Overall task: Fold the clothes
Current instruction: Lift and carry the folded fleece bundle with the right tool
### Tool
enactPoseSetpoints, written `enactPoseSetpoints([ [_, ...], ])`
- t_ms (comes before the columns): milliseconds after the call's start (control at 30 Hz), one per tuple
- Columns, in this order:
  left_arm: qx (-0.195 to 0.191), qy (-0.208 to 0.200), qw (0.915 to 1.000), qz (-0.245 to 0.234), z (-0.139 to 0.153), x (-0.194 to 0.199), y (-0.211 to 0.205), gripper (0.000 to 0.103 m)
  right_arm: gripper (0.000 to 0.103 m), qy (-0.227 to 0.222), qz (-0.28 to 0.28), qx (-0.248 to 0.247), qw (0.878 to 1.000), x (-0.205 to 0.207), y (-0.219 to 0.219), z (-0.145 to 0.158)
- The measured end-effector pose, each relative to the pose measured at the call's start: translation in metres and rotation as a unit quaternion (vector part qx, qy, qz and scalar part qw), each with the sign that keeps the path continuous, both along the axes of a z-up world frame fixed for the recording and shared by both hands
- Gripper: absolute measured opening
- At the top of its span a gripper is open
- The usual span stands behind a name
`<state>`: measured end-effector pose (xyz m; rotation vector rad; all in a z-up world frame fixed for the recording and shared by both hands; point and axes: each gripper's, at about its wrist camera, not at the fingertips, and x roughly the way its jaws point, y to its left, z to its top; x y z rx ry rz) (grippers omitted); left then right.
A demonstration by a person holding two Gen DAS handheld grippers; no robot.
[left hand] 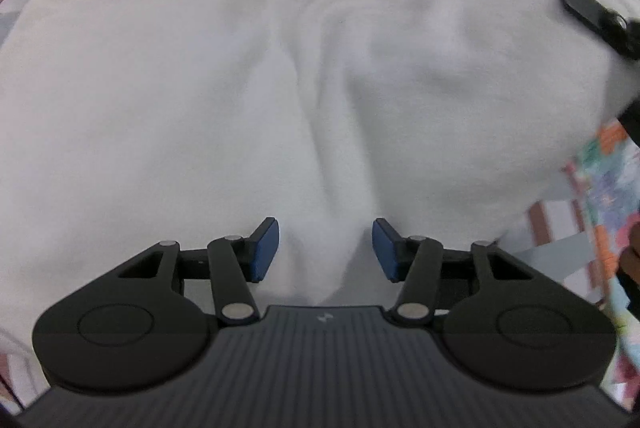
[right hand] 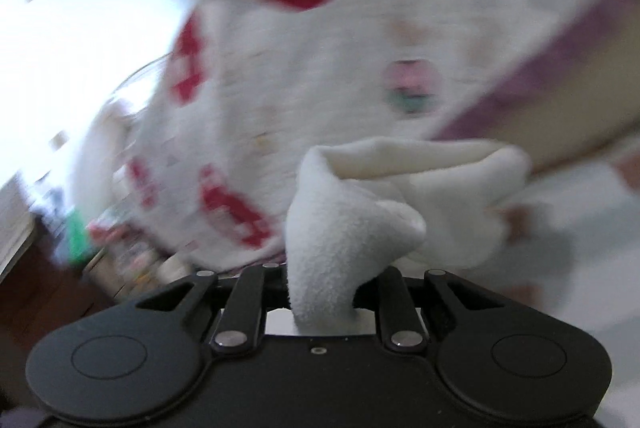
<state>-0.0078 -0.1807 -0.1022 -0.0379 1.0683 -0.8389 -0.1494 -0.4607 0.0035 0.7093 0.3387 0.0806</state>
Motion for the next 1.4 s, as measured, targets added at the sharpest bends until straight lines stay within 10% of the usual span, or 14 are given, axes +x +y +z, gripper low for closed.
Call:
enactPoseSetpoints([
  [167, -0.014, -0.020, 0.9989, 0.039, 0.032, 0.012, 0.082, 0.052, 0.020, 0.008, 0.080, -0.018, 0.997, 0.046, 0.045, 0.017],
  [367, -0.038, -0.004, 0.9931, 0.111, -0.006, 0.023, 0.157, 0.051, 0.020, 0.032, 0.119, -0.040, 0.992, 0.063, 0.085, -0.003],
  [867, -0.117, -0.004, 0.9851, 0.126, -0.027, 0.035, 0.187, 0.050, 0.020, 0.049, 0.163, -0.056, 0.984, 0.095, 0.136, -0.005],
  [1133, -0.168, 0.051, 0.9683, 0.177, -0.041, 0.053, 0.219, 0.052, 0.020, 0.167, 0.250, -0.201, 0.932, 0.133, 0.224, -0.066],
  [1400, -0.239, 0.086, 0.9499, 0.183, -0.045, 0.061, 0.229, 0.052, 0.021, 0.157, 0.248, -0.224, 0.930, 0.125, 0.227, -0.072],
])
